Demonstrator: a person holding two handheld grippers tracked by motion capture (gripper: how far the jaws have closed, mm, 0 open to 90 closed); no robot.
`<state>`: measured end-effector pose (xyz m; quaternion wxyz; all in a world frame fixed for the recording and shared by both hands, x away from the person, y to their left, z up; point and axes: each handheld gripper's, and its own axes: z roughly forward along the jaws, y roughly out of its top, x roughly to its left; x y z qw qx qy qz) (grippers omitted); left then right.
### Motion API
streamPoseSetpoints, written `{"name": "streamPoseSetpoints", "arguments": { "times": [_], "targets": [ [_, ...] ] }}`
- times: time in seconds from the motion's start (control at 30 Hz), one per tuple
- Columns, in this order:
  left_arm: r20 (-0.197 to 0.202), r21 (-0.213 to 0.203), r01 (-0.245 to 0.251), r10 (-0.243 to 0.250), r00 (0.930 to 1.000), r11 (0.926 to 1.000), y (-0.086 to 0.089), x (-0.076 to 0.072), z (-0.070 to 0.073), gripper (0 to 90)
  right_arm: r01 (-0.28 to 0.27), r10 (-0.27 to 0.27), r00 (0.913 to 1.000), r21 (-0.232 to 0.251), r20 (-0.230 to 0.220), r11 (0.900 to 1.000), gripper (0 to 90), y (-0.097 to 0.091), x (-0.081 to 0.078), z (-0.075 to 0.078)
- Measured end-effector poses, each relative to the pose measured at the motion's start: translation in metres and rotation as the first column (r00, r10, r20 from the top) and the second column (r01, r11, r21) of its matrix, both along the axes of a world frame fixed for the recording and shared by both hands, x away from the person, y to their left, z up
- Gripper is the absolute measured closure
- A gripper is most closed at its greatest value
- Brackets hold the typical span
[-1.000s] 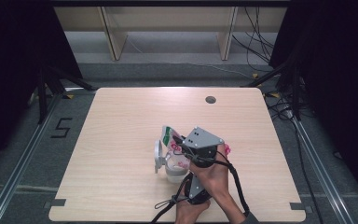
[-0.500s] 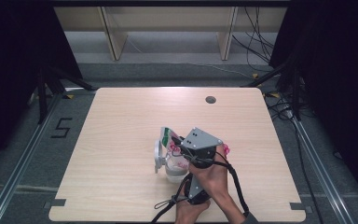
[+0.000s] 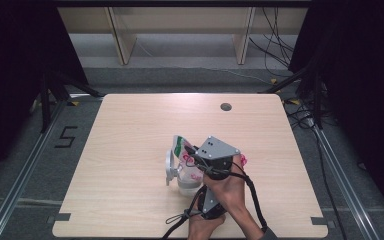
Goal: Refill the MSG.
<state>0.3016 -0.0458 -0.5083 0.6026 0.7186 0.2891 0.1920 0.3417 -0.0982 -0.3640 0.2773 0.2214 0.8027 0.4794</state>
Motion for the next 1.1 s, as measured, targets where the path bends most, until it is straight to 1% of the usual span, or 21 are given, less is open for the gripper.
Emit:
{"name": "streamPoseSetpoints", "arguments": {
  "times": [0.13,0.17,0.23,0.27,0.3,0.33,0.37,0.4,0.43,0.47,0.5,0.6,0.67,0.73,0.8,0.83,0.93,1.0,1.07,1.1],
  "targets": [
    [0.004,0.001,-0.002,0.002,1.0000,1.0000,0.0000,-0.0003,0.0000,75.6,0.007,-0.007,0.9999,0.013,-0.012,0.9999,89.8,-0.0017,0.0008,0.0004],
    [0.004,0.004,0.000,0.000,1.0000,1.0000,0.0003,-0.0004,0.0004,75.6,0.001,-0.001,0.9999,0.011,-0.015,0.9999,89.8,-0.0020,0.0005,0.0010],
    [0.005,-0.004,-0.003,0.003,1.0000,1.0000,-0.0005,-0.0007,0.0002,75.6,-0.005,0.005,0.9999,0.003,0.009,1.0000,89.8,-0.0014,0.0005,0.0011],
    [0.003,0.000,-0.002,0.002,1.0000,1.0000,-0.0002,-0.0007,0.0002,75.6,-0.006,0.006,0.9998,-0.005,0.019,1.0000,89.8,-0.0017,0.0012,0.0015],
    [0.003,0.001,-0.001,0.001,1.0000,1.0000,0.0000,-0.0005,0.0001,75.6,-0.002,0.002,0.9999,-0.003,0.012,1.0000,89.8,-0.0014,0.0014,0.0010],
    [0.004,0.000,-0.003,0.003,1.0000,1.0000,-0.0001,-0.0004,0.0002,75.6,0.002,-0.002,1.0000,0.006,-0.005,1.0000,89.8,-0.0007,0.0005,0.0004],
    [0.004,-0.001,0.000,0.000,1.0000,1.0000,-0.0002,-0.0004,0.0005,75.6,-0.001,0.001,1.0000,0.006,-0.005,1.0000,89.8,-0.0005,0.0001,0.0004],
    [0.005,-0.004,0.000,0.000,1.0000,1.0000,-0.0004,-0.0005,0.0006,75.6,0.001,-0.001,1.0000,0.005,-0.002,1.0000,89.8,-0.0005,-0.0002,0.0008],
    [0.005,-0.004,0.000,0.000,1.0000,1.0000,-0.0004,-0.0009,0.0007,75.6,0.000,0.000,0.9998,-0.004,0.022,1.0000,89.8,-0.0012,0.0003,0.0016],
    [0.003,0.001,0.002,-0.002,1.0000,1.0000,-0.0001,-0.0011,0.0009,75.6,-0.002,0.002,0.9998,-0.005,0.021,1.0000,89.8,-0.0016,0.0007,0.0020],
    [0.004,-0.001,-0.001,0.001,1.0000,1.0000,-0.0005,-0.0008,0.0005,75.6,-0.003,0.003,1.0000,0.005,-0.005,1.0000,89.8,-0.0009,0.0000,0.0012],
    [0.005,-0.002,0.000,0.000,1.0000,1.0000,-0.0006,-0.0005,0.0002,75.6,0.002,-0.002,1.0000,-0.001,0.001,1.0000,89.8,-0.0001,-0.0001,0.0002],
    [0.003,0.003,0.001,-0.001,1.0000,1.0000,0.0000,-0.0011,0.0005,75.6,0.000,0.000,1.0000,0.004,-0.004,1.0000,89.8,-0.0007,0.0000,0.0008],
    [0.005,-0.001,-0.002,0.002,1.0000,1.0000,-0.0006,-0.0005,-0.0001,75.6,0.002,-0.002,1.0000,0.005,-0.004,1.0000,89.8,-0.0009,0.0003,0.0006],
    [0.002,0.000,0.002,-0.002,1.0000,1.0000,-0.0005,-0.0003,-0.0004,75.6,0.004,-0.004,1.0000,-0.004,0.006,1.0000,89.8,0.0000,0.0000,-0.0002],
    [0.003,-0.002,0.001,-0.001,1.0000,1.0000,-0.0004,-0.0006,-0.0002,75.6,0.001,-0.001,1.0000,-0.006,0.002,1.0000,89.8,-0.0001,0.0001,0.0000],
    [0.006,-0.002,0.001,-0.001,1.0000,1.0000,0.0000,-0.0010,0.0006,75.7,0.001,-0.001,1.0000,0.007,-0.002,1.0000,89.8,-0.0002,-0.0007,0.0012],
    [0.005,-0.005,-0.001,0.001,1.0000,1.0000,-0.0007,-0.0010,-0.0001,75.7,-0.003,0.003,1.0000,-0.006,0.007,1.0000,89.8,0.0006,-0.0011,0.0009],
    [0.002,0.003,0.003,-0.003,1.0000,1.0000,-0.0001,-0.0008,-0.0002,75.6,0.002,-0.002,1.0000,-0.014,0.006,0.9999,89.8,0.0012,-0.0004,-0.0004],
    [0.006,-0.001,0.002,-0.002,1.0000,1.0000,0.0000,-0.0007,-0.0001,75.6,0.003,-0.003,1.0000,-0.011,0.004,0.9999,89.8,0.0012,-0.0003,-0.0004]
  ]
}}
